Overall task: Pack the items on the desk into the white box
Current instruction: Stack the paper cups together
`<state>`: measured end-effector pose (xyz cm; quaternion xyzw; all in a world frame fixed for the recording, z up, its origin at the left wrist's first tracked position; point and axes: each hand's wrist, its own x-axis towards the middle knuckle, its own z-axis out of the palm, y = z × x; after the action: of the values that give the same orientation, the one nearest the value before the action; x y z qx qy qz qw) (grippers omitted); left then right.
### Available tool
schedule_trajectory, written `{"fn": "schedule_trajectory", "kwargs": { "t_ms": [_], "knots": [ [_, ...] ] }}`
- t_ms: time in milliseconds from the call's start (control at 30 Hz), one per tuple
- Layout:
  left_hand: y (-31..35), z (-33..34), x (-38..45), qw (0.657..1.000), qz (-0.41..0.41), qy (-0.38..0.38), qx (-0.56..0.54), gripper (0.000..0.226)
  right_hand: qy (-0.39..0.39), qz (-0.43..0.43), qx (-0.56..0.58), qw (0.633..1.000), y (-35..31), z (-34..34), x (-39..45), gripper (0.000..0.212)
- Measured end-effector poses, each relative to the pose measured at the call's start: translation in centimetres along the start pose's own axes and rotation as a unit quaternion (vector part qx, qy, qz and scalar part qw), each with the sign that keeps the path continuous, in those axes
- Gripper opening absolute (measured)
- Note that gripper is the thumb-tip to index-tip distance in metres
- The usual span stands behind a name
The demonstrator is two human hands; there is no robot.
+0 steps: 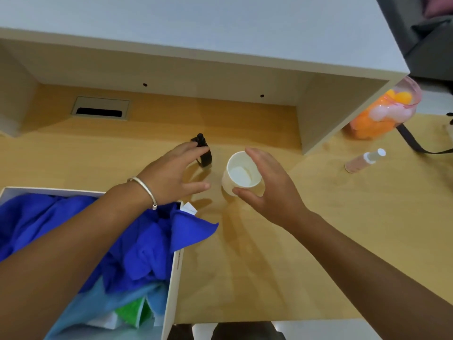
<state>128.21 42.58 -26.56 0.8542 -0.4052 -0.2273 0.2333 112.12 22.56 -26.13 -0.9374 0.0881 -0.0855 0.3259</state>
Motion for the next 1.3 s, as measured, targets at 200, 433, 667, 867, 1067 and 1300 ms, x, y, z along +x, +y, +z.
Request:
{"fn": "schedule_trajectory", "kwargs": {
  "t_ms": [200, 433, 667, 867, 1067, 1300],
  "knots": [
    [0.1, 0.1, -0.2, 1.000, 0.003, 0.024, -0.011, 0.074, 0.023, 0.003, 0.004, 1.000, 0.9, 1.5, 0.2, 0.080],
    [-0.4, -2.2, -3.0, 0.997, -0.007, 0.075, -0.012, 0.062, 0.023, 0.087, 0.156, 0.984, 1.7, 1.6, -0.9, 0.107],
    [-2.6, -4.1, -8.8, 0.986, -0.056, 0.158, -0.006, 0.055, 0.001, 0.128, 0.232, 0.964, 3.7, 3.1, -1.0, 0.092],
    [-5.5, -5.1, -15.6, 0.964, -0.080, 0.254, 0.006, 0.047, 0.005, 0.148, 0.245, 0.958, 4.2, 5.2, -0.2, 0.082],
    [-10.0, -7.8, -20.0, 0.947, -0.086, 0.309, 0.020, 0.044, 0.057, 0.185, 0.195, 0.962, 2.0, 6.5, 0.0, 0.078],
    [-15.1, -10.2, -21.1, 0.945, -0.065, 0.287, -0.142, 0.048, 0.189, 0.168, 0.141, 0.957, -7.7, 4.1, -1.2, 0.067]
  ]
}}
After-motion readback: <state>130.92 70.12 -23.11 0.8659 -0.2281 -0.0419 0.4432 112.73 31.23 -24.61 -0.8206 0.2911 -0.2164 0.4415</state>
